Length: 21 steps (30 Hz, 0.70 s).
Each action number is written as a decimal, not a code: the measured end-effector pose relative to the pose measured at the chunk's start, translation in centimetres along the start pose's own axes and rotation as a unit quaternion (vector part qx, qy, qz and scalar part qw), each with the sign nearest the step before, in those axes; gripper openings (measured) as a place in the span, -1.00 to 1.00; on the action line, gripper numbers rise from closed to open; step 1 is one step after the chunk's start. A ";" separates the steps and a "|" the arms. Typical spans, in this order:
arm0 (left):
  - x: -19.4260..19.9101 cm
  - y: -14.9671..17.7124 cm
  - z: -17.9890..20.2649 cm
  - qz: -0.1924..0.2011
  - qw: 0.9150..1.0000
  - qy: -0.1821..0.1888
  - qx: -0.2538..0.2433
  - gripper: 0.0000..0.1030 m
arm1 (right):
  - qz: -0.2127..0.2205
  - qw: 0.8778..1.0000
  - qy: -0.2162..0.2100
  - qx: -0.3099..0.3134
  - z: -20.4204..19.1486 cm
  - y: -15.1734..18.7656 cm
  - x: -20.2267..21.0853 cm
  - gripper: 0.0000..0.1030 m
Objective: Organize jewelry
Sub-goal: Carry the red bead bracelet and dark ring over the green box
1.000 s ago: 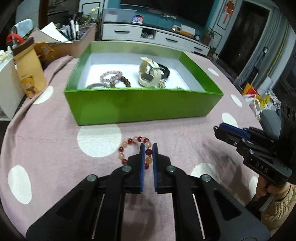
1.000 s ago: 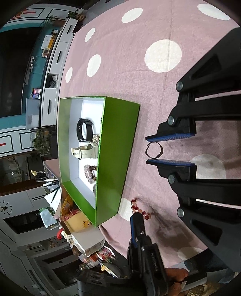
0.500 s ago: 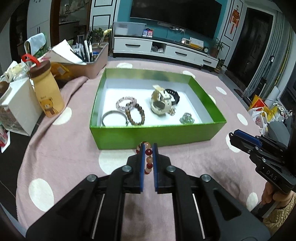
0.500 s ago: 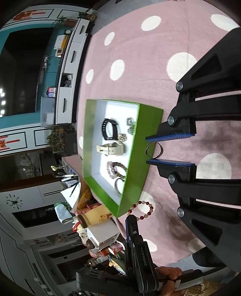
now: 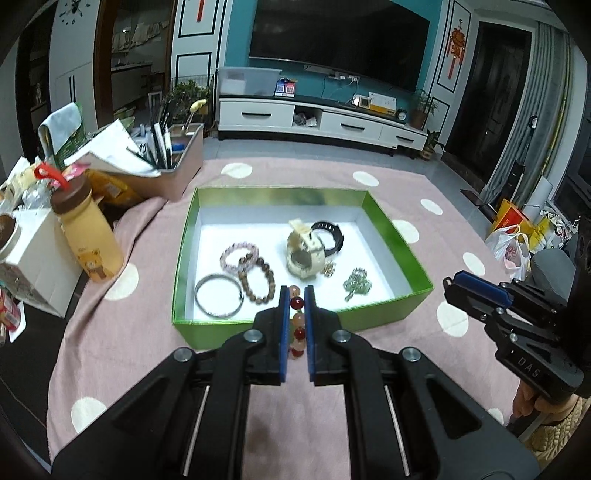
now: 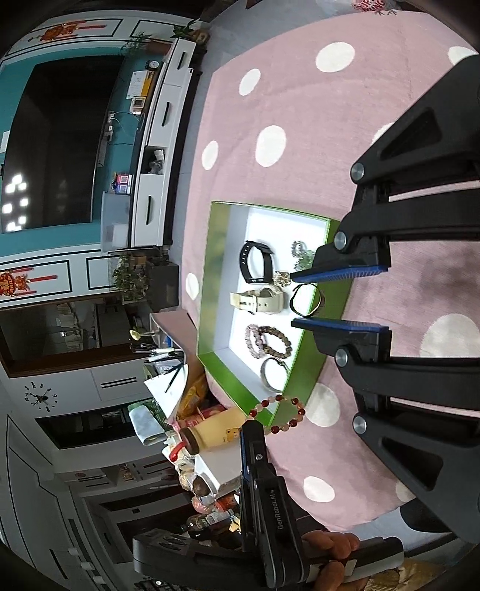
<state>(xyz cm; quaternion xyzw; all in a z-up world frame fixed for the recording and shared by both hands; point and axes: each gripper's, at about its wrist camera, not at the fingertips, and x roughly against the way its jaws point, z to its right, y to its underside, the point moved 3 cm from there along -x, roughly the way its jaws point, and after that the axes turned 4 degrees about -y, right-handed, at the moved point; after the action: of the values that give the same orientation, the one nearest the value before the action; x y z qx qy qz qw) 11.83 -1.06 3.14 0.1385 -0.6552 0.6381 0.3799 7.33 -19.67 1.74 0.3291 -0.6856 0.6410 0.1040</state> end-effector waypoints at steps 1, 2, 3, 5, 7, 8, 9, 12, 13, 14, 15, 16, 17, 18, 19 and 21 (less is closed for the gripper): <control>0.0 -0.3 0.1 0.002 1.000 0.001 -0.001 -0.86 | 0.002 1.000 0.002 -0.001 0.1 -0.2 0.0 -0.63; 0.1 -0.6 0.2 0.005 1.000 0.001 -0.002 -0.86 | 0.004 1.000 0.002 -0.002 0.2 -0.4 -0.1 -0.63; 0.0 -1.1 0.3 0.009 1.000 0.002 -0.003 -0.86 | 0.006 1.000 0.003 -0.002 0.3 -0.6 -0.1 -0.63; -0.1 -1.7 0.5 0.013 1.000 0.003 -0.005 -0.86 | 0.010 1.000 0.005 -0.002 0.6 -1.1 -0.3 -0.63; -0.3 -2.3 0.7 0.016 1.000 0.003 -0.007 -0.86 | 0.012 1.000 0.007 -0.002 0.9 -1.5 -0.5 -0.63; -0.5 -2.6 0.8 0.017 1.000 0.004 -0.008 -0.86 | 0.014 1.000 0.008 -0.002 1.0 -1.7 -0.5 -0.63; -0.6 -2.9 0.9 0.017 1.000 0.005 -0.008 -0.86 | 0.015 1.000 0.009 -0.001 1.1 -1.9 -0.6 -0.63; -1.4 -3.6 1.1 0.016 1.000 0.007 -0.011 -0.86 | 0.020 1.000 0.011 0.000 1.2 -2.6 -1.0 -0.63; -1.6 -3.9 1.3 0.016 1.000 0.007 -0.012 -0.86 | 0.020 1.000 0.011 0.002 1.3 -2.9 -1.3 -0.63; -1.9 -4.1 1.4 0.015 1.000 0.007 -0.013 -0.86 | 0.020 1.000 0.012 0.003 1.3 -3.1 -1.5 -0.63; -2.1 -4.3 1.5 0.014 1.000 0.007 -0.014 -0.86 | 0.020 1.000 0.012 0.005 1.4 -3.3 -1.8 -0.63; -2.4 -4.4 1.6 0.014 1.000 0.007 -0.015 -0.86 | 0.020 1.000 0.013 0.006 1.4 -3.5 -2.0 -0.63; -2.8 -4.7 1.7 0.013 1.000 0.007 -0.017 -0.86 | 0.020 1.000 0.013 0.007 1.4 -3.6 -2.2 -0.63; -3.0 -4.8 1.7 0.012 1.000 0.007 -0.018 -0.86 | 0.019 1.000 0.013 0.008 1.4 -3.9 -2.5 -0.63; -3.4 -5.0 1.8 0.010 1.000 0.007 -0.019 -0.86 | 0.019 1.000 0.015 0.009 1.5 -4.0 -2.8 -0.63; -4.0 -5.1 1.9 0.007 1.000 0.008 -0.020 -0.86 | 0.018 1.000 0.017 0.007 1.8 -4.3 -3.2 -0.63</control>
<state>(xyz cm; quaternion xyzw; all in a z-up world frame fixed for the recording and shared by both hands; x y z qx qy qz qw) 17.35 -4.78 4.36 0.1213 -0.6658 0.6286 0.3833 12.79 -20.17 3.12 0.3070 -0.6848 0.6531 0.1016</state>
